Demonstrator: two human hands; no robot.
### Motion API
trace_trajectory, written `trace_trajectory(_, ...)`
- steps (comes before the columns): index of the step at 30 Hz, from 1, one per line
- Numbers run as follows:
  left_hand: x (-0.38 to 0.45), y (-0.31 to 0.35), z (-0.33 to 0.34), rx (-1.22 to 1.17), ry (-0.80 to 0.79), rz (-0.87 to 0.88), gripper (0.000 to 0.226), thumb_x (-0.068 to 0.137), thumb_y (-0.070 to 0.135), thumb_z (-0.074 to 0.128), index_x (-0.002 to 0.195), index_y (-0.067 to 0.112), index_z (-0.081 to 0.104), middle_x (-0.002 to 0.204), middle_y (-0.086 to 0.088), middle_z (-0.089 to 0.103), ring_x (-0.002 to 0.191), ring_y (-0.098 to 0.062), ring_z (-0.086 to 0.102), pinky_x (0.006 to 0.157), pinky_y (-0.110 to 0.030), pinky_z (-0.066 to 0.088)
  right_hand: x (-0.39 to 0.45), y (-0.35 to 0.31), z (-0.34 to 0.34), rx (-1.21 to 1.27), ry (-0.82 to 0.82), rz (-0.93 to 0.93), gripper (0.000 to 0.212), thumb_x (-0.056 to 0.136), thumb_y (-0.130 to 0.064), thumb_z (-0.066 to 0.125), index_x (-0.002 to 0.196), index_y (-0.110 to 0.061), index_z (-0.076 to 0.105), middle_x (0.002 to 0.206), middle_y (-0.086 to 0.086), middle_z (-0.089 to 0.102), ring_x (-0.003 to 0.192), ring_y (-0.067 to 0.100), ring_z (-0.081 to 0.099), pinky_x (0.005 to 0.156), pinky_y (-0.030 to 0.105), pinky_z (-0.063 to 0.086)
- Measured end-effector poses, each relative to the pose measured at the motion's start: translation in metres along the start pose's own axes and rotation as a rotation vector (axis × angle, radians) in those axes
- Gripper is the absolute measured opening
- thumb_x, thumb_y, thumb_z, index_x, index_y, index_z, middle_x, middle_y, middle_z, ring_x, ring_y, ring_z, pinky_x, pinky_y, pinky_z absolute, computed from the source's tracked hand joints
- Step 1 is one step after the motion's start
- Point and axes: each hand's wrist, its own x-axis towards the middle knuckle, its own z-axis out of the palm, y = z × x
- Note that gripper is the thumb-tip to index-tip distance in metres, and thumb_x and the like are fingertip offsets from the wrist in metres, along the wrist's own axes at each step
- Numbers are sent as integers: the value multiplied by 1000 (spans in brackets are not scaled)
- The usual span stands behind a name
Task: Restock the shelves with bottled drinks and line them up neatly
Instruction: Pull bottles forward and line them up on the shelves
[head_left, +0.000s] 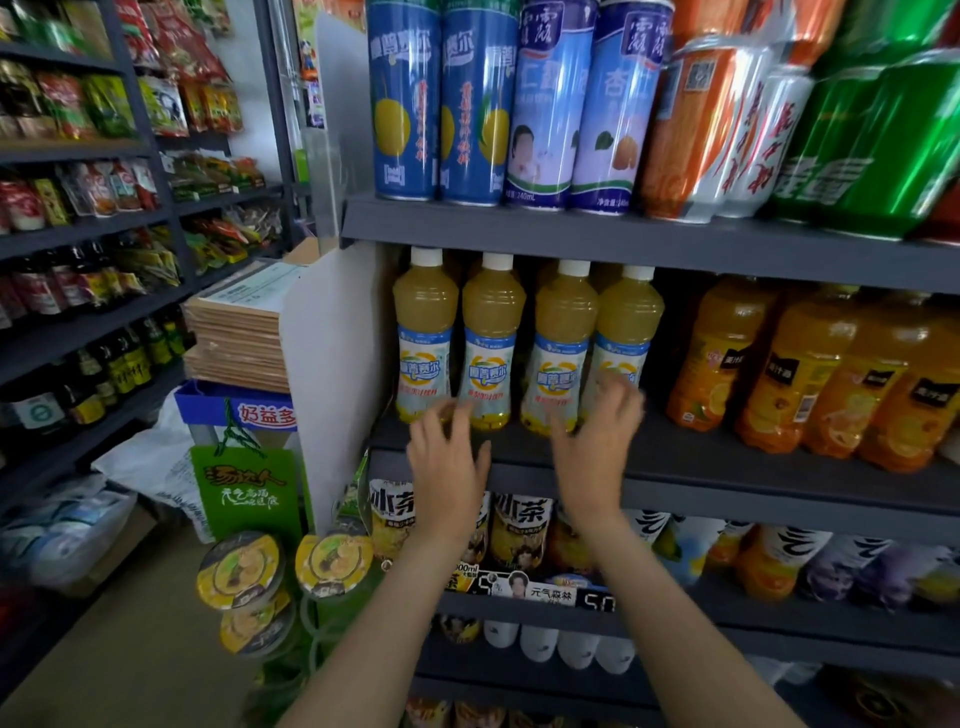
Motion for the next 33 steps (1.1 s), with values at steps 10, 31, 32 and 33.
trace_trajectory(10, 3, 7, 20, -3, -83, 11, 37, 80, 6, 67, 117, 13, 63, 133, -24, 43, 116, -43, 46, 90, -50, 45, 40, 59, -13, 1, -304, 387, 82, 73, -29, 77, 137, -4, 31, 135, 14, 46, 125, 31, 45, 100, 48, 41)
trace_trajectory(31, -10, 167, 101, -295, -77, 184, 35, 83, -1, 56, 117, 5, 53, 117, -13, 50, 110, -21, 46, 91, -38, 47, 69, 130, -126, -49, -70, 156, 49, 86, -15, 64, 126, 3, 41, 124, 19, 45, 116, 30, 45, 88, 17, 32)
trace_trajectory(32, -11, 178, 109, -296, -86, 160, 36, 84, 1, 57, 120, 4, 51, 119, -14, 50, 112, -22, 47, 92, -38, 46, 74, 140, -137, -72, -64, 148, 46, 87, -13, 62, 125, 3, 41, 123, 18, 45, 115, 30, 45, 89, 19, 33)
trace_trajectory(33, -8, 189, 117, -301, -107, 110, 40, 86, 5, 58, 125, 3, 48, 123, -15, 49, 115, -25, 46, 95, -38, 44, 78, 149, -145, -94, -73, 139, 42, 88, -13, 60, 123, 3, 42, 121, 17, 45, 114, 30, 45, 88, 21, 34)
